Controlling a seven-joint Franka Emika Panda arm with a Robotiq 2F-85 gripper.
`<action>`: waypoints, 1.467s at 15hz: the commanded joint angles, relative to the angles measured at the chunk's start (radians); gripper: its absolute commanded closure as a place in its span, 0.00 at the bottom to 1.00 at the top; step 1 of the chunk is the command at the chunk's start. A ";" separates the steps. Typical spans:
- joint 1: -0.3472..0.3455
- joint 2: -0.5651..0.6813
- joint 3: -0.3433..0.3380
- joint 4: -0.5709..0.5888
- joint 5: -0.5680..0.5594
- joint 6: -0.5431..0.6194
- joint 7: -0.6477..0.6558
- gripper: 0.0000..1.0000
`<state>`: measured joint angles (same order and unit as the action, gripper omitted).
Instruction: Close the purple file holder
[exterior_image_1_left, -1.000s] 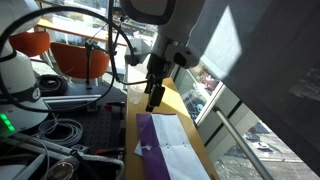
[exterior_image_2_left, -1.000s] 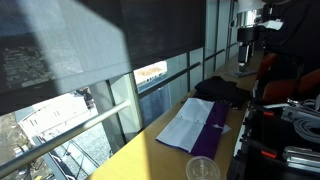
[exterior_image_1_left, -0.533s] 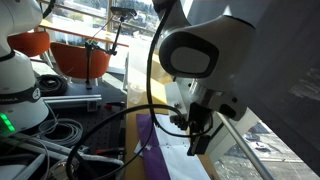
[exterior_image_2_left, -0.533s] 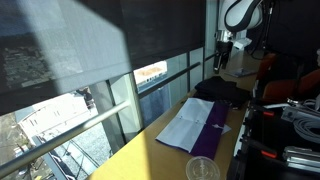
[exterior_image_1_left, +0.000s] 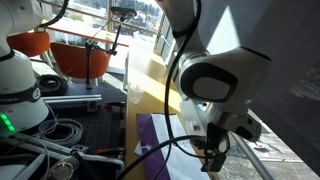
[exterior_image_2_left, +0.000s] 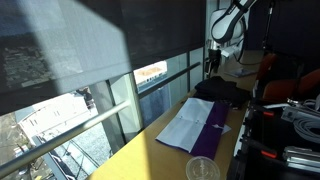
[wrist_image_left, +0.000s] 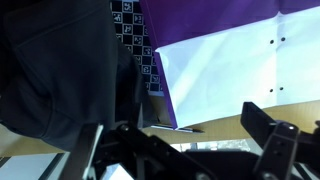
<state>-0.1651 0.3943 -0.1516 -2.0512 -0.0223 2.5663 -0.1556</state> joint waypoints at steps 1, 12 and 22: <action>-0.010 -0.002 0.010 0.002 -0.008 -0.003 0.006 0.00; -0.110 0.269 0.086 0.322 0.105 -0.058 -0.050 0.00; -0.183 0.617 0.169 0.734 0.152 -0.206 -0.069 0.00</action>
<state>-0.3070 0.9382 -0.0340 -1.4533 0.0910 2.4571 -0.1812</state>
